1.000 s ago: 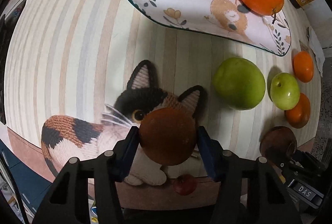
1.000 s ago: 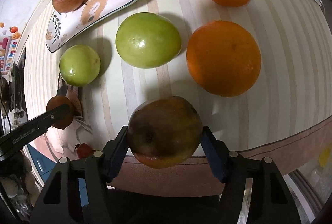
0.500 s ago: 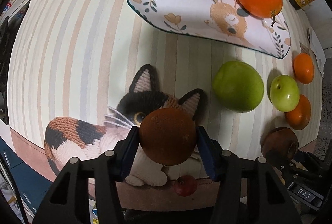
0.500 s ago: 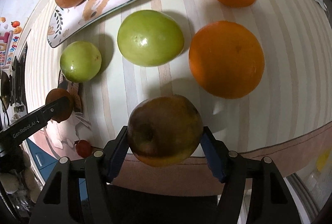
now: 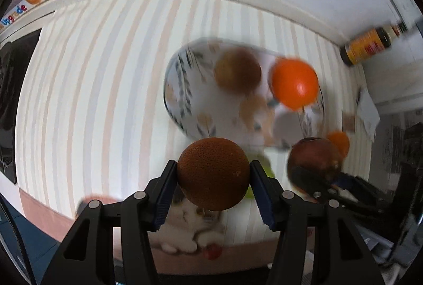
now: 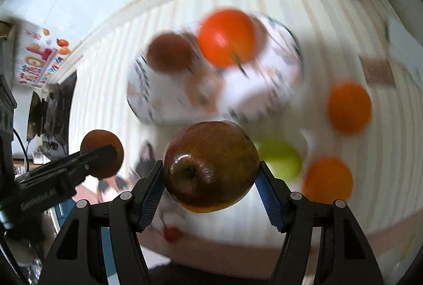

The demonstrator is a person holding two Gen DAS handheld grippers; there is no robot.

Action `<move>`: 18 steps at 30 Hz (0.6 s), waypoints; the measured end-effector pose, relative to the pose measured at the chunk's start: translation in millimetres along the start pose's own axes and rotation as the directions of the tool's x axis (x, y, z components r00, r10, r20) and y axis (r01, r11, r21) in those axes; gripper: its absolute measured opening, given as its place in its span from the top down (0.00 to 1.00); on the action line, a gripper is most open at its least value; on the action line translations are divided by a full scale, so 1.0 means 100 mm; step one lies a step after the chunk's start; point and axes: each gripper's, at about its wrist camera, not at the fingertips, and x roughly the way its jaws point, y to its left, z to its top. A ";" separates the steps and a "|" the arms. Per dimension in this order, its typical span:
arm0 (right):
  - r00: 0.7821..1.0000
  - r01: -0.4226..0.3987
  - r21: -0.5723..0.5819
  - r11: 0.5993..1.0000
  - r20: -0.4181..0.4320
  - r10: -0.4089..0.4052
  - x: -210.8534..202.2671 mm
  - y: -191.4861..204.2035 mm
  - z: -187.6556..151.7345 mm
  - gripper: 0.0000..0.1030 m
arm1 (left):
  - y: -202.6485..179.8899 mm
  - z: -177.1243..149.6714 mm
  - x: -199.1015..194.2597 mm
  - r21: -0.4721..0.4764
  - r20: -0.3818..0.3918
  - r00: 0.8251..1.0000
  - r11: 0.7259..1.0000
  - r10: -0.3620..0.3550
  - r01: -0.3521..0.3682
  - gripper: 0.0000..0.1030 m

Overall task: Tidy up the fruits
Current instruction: 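Carry both fruits onto the deer plate and open both tools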

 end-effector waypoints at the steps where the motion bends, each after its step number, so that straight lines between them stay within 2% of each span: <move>1: 1.000 -0.002 -0.004 1.000 -0.001 0.002 0.04 0.05 0.09 0.33 | 0.02 0.11 0.04 -0.001 -0.001 1.000 1.000 0.011 -0.011 0.49; 5: 0.999 0.014 -0.025 1.000 -0.038 -0.015 0.35 0.25 0.46 0.32 | 0.14 0.54 0.29 -0.020 -0.061 0.997 0.999 0.043 -0.044 0.49; 8: 0.998 0.023 -0.038 0.999 -0.063 -0.026 0.56 0.37 0.57 0.32 | 0.24 0.71 0.49 -0.033 -0.110 0.993 0.998 0.050 -0.054 0.49; 11: 0.996 0.024 -0.055 0.998 -0.088 -0.029 0.75 0.49 0.63 0.32 | 0.28 0.79 0.64 -0.050 -0.162 0.986 0.998 0.038 -0.046 0.49; 16: 0.993 0.019 -0.055 0.998 -0.117 -0.025 0.89 0.53 0.65 0.32 | 0.30 0.78 0.74 -0.064 -0.203 0.979 0.997 0.029 -0.043 0.48; 18: 0.989 -0.005 -0.030 1.000 -0.145 0.000 0.94 0.49 0.65 0.32 | 0.29 0.80 0.77 -0.072 -0.208 0.978 0.997 0.016 -0.032 0.48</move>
